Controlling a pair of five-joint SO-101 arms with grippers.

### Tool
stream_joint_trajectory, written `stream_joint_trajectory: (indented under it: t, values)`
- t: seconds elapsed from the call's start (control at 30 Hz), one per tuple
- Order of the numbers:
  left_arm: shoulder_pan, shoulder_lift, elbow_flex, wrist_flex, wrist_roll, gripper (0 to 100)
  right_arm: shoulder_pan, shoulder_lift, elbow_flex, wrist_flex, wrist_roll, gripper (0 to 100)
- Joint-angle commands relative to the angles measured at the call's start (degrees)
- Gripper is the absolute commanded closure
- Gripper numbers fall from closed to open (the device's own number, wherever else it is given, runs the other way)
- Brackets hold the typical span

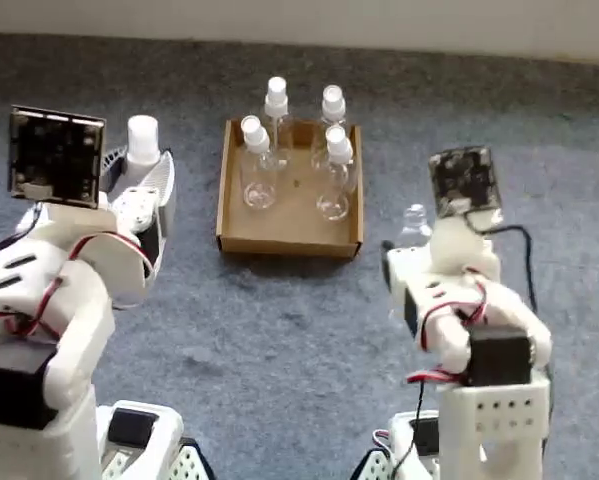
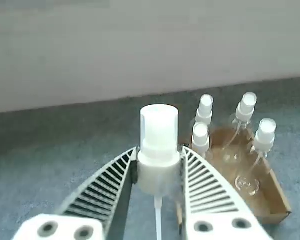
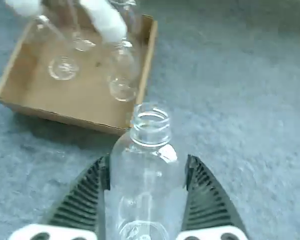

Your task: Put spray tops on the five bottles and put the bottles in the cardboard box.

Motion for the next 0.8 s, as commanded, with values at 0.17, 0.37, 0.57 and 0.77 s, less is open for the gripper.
stream_joint_trajectory:
  t: [0.17, 0.37, 0.57, 0.77]
  values:
    - [19.74, -0.22, -10.86, -10.64, 6.86, 100, -18.95, -30.73, 26.24, -20.0, -0.88, 99.4]
    - [26.59, -0.22, -2.77, -20.48, 7.03, 100, -23.78, -42.07, 33.54, -25.27, -0.88, 99.4]
    - [30.11, -0.13, 6.11, -31.82, 7.03, 100, -26.95, -41.36, 34.68, -25.27, -0.88, 99.4]
    - [30.2, -0.13, 10.24, -34.02, 6.95, 100, -26.77, -41.45, 34.68, -25.27, -0.88, 99.4]
